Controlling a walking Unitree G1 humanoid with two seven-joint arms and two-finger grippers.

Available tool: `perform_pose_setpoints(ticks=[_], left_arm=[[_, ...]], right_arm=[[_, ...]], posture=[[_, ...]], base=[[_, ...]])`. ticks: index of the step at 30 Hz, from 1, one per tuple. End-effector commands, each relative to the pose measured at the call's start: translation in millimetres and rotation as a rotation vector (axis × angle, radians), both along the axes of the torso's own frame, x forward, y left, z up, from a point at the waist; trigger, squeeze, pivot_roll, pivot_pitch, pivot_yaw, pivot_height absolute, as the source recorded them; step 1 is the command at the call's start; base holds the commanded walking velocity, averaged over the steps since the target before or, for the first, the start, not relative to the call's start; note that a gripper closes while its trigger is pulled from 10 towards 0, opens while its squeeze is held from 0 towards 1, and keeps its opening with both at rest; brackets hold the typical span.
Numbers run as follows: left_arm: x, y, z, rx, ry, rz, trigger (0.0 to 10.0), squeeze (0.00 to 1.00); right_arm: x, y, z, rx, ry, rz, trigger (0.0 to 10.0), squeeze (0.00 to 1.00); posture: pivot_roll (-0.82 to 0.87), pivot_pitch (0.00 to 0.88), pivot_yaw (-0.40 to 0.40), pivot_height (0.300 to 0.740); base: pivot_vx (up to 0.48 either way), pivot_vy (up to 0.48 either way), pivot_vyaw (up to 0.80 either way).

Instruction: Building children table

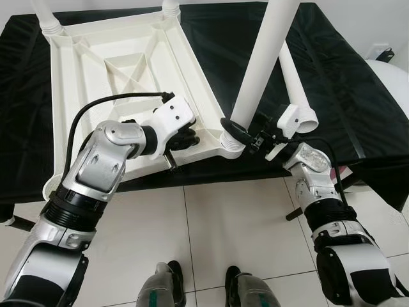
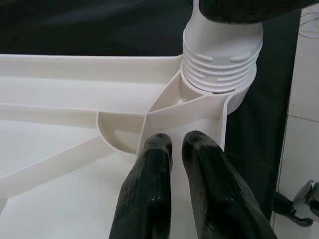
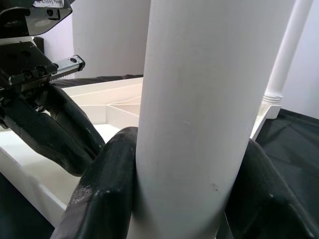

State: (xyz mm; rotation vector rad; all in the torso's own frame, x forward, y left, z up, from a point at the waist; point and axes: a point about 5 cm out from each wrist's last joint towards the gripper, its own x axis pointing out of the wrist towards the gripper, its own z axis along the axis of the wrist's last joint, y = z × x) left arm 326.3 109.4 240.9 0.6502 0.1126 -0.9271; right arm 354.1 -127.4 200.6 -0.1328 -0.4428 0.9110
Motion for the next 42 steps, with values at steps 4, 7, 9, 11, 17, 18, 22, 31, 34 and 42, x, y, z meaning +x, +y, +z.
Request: perform_pose_setpoints(ticks=[4, 7, 9, 11, 17, 18, 22, 31, 34, 42], left_arm=[[5.5, 2.0, -3, -0.021, -0.042, 0.109, 10.0, 0.00], [5.6, 2.0, -4, -0.020, -0.040, 0.109, 10.0, 0.00], [5.9, 2.1, -4, -0.019, -0.040, 0.110, 10.0, 0.00], [5.8, 1.9, -4, -0.019, -0.040, 0.109, 10.0, 0.00], [5.2, 0.4, -5, -0.022, -0.039, 0.103, 10.0, 0.00], [5.2, 0.4, -5, -0.022, -0.039, 0.103, 10.0, 0.00], [4.7, -0.8, -6, -0.026, -0.038, 0.103, 10.0, 0.00], [3.8, -2.6, -10, -0.024, -0.035, 0.103, 10.0, 0.00], [3.5, -3.6, -11, -0.027, -0.034, 0.103, 10.0, 0.00], [2.7, -5.4, -12, -0.032, -0.028, 0.103, 10.0, 0.00]], right_arm=[[-4.0, -7.1, -46, -0.059, 0.223, -0.062, 10.0, 0.00], [-3.3, -6.1, -46, -0.056, 0.227, -0.074, 10.0, 0.00], [-2.2, -5.7, -46, -0.050, 0.238, -0.088, 10.0, 0.00], [-1.6, -5.3, -45, -0.044, 0.244, -0.096, 10.0, 0.00], [1.0, -3.8, -42, -0.032, 0.249, -0.136, 10.0, 0.00], [1.0, -3.8, -42, -0.032, 0.249, -0.136, 10.0, 0.00], [2.4, -2.9, -42, -0.023, 0.251, -0.171, 10.0, 0.00], [2.7, -0.6, -42, -0.002, 0.253, -0.218, 10.0, 0.00], [2.4, 0.4, -42, 0.003, 0.254, -0.228, 10.0, 0.00], [1.9, 1.4, -42, 0.014, 0.260, -0.260, 10.0, 0.00]], posture=[[-0.05, 0.226, 0.001, 0.740], [-0.05, 0.224, 0.001, 0.740], [-0.05, 0.224, 0.001, 0.740], [-0.05, 0.221, -0.001, 0.740], [-0.05, 0.218, -0.001, 0.740], [-0.05, 0.218, -0.001, 0.740], [-0.06, 0.213, -0.004, 0.740], [-0.06, 0.206, -0.006, 0.740], [-0.06, 0.206, -0.006, 0.740], [-0.06, 0.214, -0.006, 0.740]], base=[[0.000, 0.000, 0.00], [0.000, 0.000, 0.00], [0.000, 0.000, 0.00], [0.000, 0.000, 0.00], [0.000, 0.000, 0.00], [0.000, 0.000, 0.00], [0.000, 0.000, 0.00], [0.000, 0.000, 0.00], [0.000, 0.000, 0.00], [0.000, 0.000, 0.00]])
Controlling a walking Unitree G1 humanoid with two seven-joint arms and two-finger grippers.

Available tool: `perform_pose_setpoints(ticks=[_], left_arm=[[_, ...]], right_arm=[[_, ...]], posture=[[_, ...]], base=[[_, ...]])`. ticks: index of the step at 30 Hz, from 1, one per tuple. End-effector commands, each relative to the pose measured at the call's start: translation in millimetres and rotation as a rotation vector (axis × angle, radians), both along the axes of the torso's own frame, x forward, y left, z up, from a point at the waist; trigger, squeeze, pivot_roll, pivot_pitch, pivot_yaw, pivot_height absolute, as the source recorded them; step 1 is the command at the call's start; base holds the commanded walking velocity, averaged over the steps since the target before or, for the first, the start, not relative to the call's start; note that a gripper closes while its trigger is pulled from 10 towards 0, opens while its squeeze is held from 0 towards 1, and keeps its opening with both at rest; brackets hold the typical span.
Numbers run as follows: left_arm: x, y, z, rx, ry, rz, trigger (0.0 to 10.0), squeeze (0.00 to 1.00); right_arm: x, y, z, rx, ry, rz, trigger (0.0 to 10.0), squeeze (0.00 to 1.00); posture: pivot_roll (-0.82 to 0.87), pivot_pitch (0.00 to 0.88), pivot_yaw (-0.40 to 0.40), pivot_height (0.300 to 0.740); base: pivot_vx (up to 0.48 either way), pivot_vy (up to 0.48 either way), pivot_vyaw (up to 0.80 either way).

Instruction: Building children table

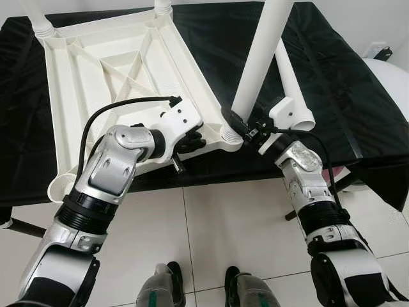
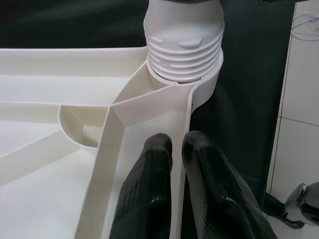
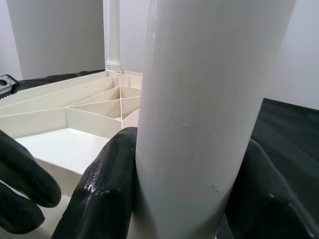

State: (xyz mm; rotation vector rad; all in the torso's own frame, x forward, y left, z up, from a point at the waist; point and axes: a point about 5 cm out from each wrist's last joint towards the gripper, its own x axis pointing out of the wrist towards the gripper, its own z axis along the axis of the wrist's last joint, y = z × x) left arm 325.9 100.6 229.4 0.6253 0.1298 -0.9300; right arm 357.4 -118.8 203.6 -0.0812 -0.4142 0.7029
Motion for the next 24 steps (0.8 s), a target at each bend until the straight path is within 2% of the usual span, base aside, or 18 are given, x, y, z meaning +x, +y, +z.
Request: perform_pose_setpoints(ticks=[1, 10, 11, 12, 13, 15, 16, 19, 20, 21, 22, 23, 24], left_arm=[[3.0, 3.4, -1, -0.017, -0.052, 0.098, 10.0, 0.00], [2.9, 1.2, -3, -0.037, -0.040, 0.109, 10.0, 0.00], [3.4, 0.9, -2, -0.041, -0.046, 0.113, 10.0, 0.18], [3.7, 0.7, -1, -0.042, -0.050, 0.116, 10.0, 0.18], [5.5, 1.2, 2, -0.055, -0.054, 0.131, 10.0, 0.32], [6.7, 1.5, 3, -0.065, -0.056, 0.142, 10.0, 0.32], [10.3, 4.5, 9, -0.082, -0.068, 0.164, 10.0, 0.45], [11.0, 5.4, 10, -0.083, -0.072, 0.167, 10.0, 0.45], [11.9, 7.4, 12, -0.086, -0.075, 0.171, 10.0, 0.28], [12.4, 8.8, 13, -0.085, -0.078, 0.173, 10.0, 0.36], [12.4, 8.8, 13, -0.085, -0.078, 0.173, 10.0, 0.36], [13.3, 10.9, 14, -0.096, -0.072, 0.180, 10.0, 1.00], [14.4, 13.5, 16, -0.095, -0.077, 0.188, 10.0, 1.00]], right_arm=[[-1.3, -7.3, -45, -0.044, 0.221, -0.056, 10.0, 0.00], [-0.8, -4.7, -43, -0.027, 0.223, -0.077, 10.0, 0.00], [-0.7, -4.2, -43, -0.023, 0.223, -0.080, 10.0, 0.00], [-0.7, -3.9, -42, -0.021, 0.223, -0.083, 10.0, 0.00], [-0.5, -3.8, -42, -0.018, 0.222, -0.086, 10.0, 0.00], [-0.4, -3.8, -41, -0.016, 0.222, -0.087, 10.0, 0.00], [0.0, -3.6, -40, -0.012, 0.221, -0.091, 10.0, 0.00], [0.2, -3.6, -40, -0.011, 0.221, -0.091, 10.0, 0.00], [0.4, -3.6, -40, -0.011, 0.221, -0.092, 10.0, 0.00], [0.5, -3.5, -40, -0.011, 0.222, -0.093, 10.0, 0.00], [0.5, -3.5, -40, -0.011, 0.222, -0.093, 10.0, 0.00], [0.6, -3.5, -39, -0.011, 0.222, -0.095, 10.0, 0.00], [0.7, -3.4, -39, -0.010, 0.222, -0.095, 10.0, 0.00]], posture=[[-0.06, 0.214, -0.006, 0.740], [-0.06, 0.217, -0.006, 0.740], [-0.06, 0.217, -0.006, 0.740], [-0.06, 0.217, -0.006, 0.740], [-0.06, 0.222, -0.004, 0.740], [-0.06, 0.222, -0.004, 0.740], [-0.06, 0.224, -0.003, 0.740], [-0.06, 0.224, -0.003, 0.740], [-0.06, 0.225, -0.003, 0.740], [-0.06, 0.225, -0.003, 0.740], [-0.06, 0.225, -0.003, 0.740], [-0.06, 0.225, -0.003, 0.740], [-0.06, 0.225, -0.003, 0.740]], base=[[0.000, 0.000, 0.00], [0.000, 0.000, 0.00], [0.000, 0.000, 0.00], [0.000, 0.000, 0.00], [0.000, 0.000, 0.00], [0.000, 0.000, 0.00], [0.000, 0.000, 0.00], [0.000, 0.000, 0.00], [0.000, 0.000, 0.00], [0.000, 0.000, 0.00], [0.000, 0.000, 0.00], [0.000, 0.000, 0.00], [0.000, 0.000, 0.00]])
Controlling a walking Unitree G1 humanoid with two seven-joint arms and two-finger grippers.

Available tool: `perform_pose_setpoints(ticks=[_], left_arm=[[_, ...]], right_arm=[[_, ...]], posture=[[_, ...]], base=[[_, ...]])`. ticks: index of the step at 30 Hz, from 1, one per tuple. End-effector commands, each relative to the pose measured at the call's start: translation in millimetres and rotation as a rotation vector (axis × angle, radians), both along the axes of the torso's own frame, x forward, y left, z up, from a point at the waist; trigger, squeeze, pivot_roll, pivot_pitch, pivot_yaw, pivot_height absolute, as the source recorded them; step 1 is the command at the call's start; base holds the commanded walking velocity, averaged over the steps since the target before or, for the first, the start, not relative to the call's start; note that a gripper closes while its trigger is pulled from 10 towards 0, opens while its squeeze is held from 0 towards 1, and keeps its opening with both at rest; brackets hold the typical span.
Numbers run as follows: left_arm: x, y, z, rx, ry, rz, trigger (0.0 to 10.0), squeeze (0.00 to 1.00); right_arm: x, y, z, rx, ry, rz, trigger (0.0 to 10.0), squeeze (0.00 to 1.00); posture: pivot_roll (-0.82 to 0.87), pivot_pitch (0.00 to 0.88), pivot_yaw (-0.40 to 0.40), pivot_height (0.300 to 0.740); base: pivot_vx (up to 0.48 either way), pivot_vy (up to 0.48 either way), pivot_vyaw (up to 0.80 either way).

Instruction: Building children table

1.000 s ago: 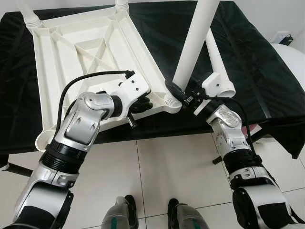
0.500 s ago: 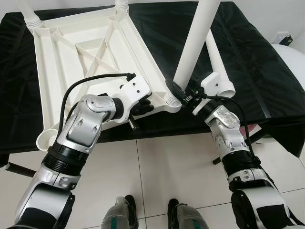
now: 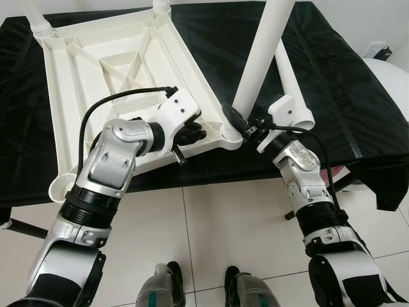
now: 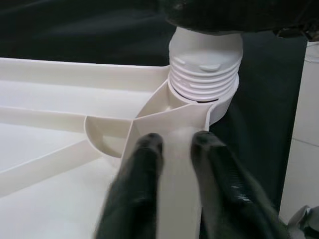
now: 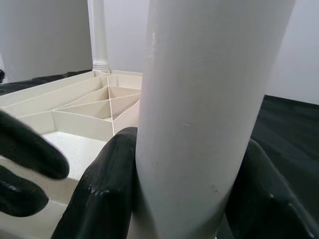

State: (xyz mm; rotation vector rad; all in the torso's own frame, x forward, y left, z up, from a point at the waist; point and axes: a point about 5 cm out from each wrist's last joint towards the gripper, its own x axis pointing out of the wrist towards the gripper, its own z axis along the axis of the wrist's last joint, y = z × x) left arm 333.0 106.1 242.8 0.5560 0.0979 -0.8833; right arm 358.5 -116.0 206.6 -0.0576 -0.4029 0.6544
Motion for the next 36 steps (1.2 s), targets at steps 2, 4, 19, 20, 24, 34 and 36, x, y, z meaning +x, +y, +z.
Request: perform_pose_setpoints(ticks=[2, 4, 19, 20, 24, 34, 36], left_arm=[[9.7, 11.8, 5, -0.008, -0.075, 0.164, 10.0, 1.00], [10.8, 13.2, 5, 0.001, -0.084, 0.172, 10.0, 1.00], [20.9, 22.4, 13, -0.121, -0.109, 0.335, 10.0, 0.00], [20.8, 22.7, 13, -0.128, -0.107, 0.343, 10.0, 0.00], [20.1, 23.9, 11, -0.153, -0.099, 0.369, 10.0, 0.00], [20.3, 24.0, 10, -0.189, -0.088, 0.389, 10.0, 0.00], [20.7, 23.0, 10, -0.192, -0.086, 0.387, 10.0, 0.00]], right_arm=[[-0.1, -5.9, -42, -0.033, 0.206, -0.051, 10.0, 0.00], [0.1, -5.9, -41, -0.032, 0.207, -0.052, 10.0, 0.00], [0.9, 0.0, -34, 0.030, 0.164, -0.123, 10.0, 0.00], [0.3, 1.3, -33, 0.046, 0.161, -0.131, 10.0, 0.00], [-1.0, 3.8, -33, 0.070, 0.144, -0.173, 10.0, 0.00], [-1.6, 7.8, -19, 0.138, 0.084, -0.205, 10.0, 0.00], [-0.6, 8.5, -14, 0.139, 0.069, -0.205, 10.0, 0.00]], posture=[[-0.05, 0.223, -0.003, 0.740], [-0.05, 0.223, -0.003, 0.740], [-0.05, 0.217, -0.011, 0.740], [-0.05, 0.215, -0.013, 0.740], [-0.05, 0.212, -0.016, 0.740], [-0.05, 0.197, -0.015, 0.740], [-0.05, 0.197, -0.015, 0.740]], base=[[0.000, 0.000, 0.00], [0.000, 0.000, 0.00], [0.000, 0.000, 0.00], [0.000, 0.000, 0.00], [0.000, 0.000, 0.00], [0.000, 0.000, 0.00], [0.000, 0.000, 0.00]])
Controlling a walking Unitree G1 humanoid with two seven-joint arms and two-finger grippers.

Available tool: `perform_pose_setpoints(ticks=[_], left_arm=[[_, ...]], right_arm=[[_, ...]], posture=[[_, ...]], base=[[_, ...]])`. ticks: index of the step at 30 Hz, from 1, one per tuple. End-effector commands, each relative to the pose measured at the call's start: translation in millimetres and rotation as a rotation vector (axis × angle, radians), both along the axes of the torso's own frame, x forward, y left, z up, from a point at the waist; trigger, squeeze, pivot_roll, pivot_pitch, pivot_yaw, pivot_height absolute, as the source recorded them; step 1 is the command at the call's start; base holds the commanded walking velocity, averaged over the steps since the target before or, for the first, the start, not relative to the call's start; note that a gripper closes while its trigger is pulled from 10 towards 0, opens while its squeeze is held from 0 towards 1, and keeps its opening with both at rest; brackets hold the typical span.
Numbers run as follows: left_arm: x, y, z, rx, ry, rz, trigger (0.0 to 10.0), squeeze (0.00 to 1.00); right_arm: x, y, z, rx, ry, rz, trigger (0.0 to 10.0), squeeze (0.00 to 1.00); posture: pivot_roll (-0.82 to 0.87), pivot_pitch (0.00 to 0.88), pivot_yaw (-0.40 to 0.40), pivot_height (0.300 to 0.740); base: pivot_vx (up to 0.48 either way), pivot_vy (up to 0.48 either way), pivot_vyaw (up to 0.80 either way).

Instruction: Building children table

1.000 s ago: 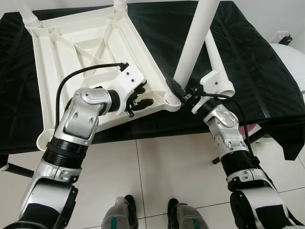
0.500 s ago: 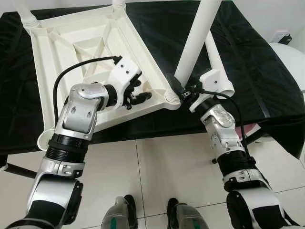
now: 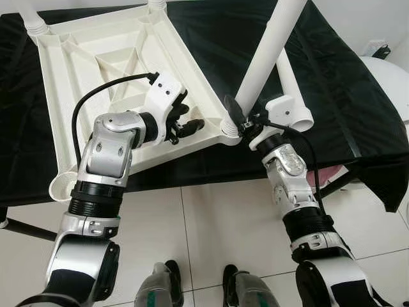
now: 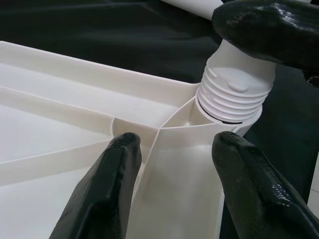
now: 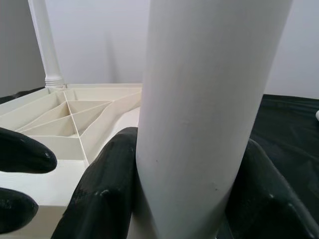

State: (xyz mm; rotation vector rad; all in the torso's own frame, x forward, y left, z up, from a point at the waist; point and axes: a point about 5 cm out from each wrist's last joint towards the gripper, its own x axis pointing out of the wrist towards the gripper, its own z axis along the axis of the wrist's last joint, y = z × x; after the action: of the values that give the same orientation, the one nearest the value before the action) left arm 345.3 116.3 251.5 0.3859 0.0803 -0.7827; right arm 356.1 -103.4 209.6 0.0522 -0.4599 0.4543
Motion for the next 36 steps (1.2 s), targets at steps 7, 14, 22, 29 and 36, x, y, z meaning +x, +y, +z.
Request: perform_pose_setpoints(ticks=[7, 14, 22, 29, 36], left_arm=[[8.8, 10.3, 1, -0.037, -0.087, 0.283, 10.0, 0.00], [8.6, 9.0, 0, -0.044, -0.083, 0.284, 10.0, 0.00], [8.7, 10.2, 0, -0.048, -0.083, 0.293, 10.0, 0.00], [10.1, 11.1, 2, -0.052, -0.084, 0.299, 10.0, 0.00], [10.2, 9.5, 2, -0.054, -0.086, 0.296, 10.0, 0.00]], right_arm=[[4.9, -2.2, 7, 0.005, 0.025, -0.025, 10.0, 0.00], [6.7, 1.1, 26, 0.017, -0.028, -0.016, 10.0, 0.00], [5.7, 5.1, 28, 0.016, -0.034, -0.005, 10.0, 0.00], [4.7, 6.1, 35, 0.025, -0.048, -0.009, 10.0, 0.00], [5.1, 9.1, 44, 0.029, -0.075, 0.000, 10.0, 0.00]], posture=[[-0.06, 0.190, -0.018, 0.740], [-0.06, 0.188, -0.023, 0.740], [-0.06, 0.188, -0.023, 0.740], [-0.06, 0.200, -0.021, 0.740], [-0.06, 0.203, -0.022, 0.740]], base=[[0.000, 0.000, 0.00], [0.000, 0.000, 0.00], [0.000, 0.000, 0.00], [0.000, 0.000, 0.00], [0.000, 0.000, 0.00]])
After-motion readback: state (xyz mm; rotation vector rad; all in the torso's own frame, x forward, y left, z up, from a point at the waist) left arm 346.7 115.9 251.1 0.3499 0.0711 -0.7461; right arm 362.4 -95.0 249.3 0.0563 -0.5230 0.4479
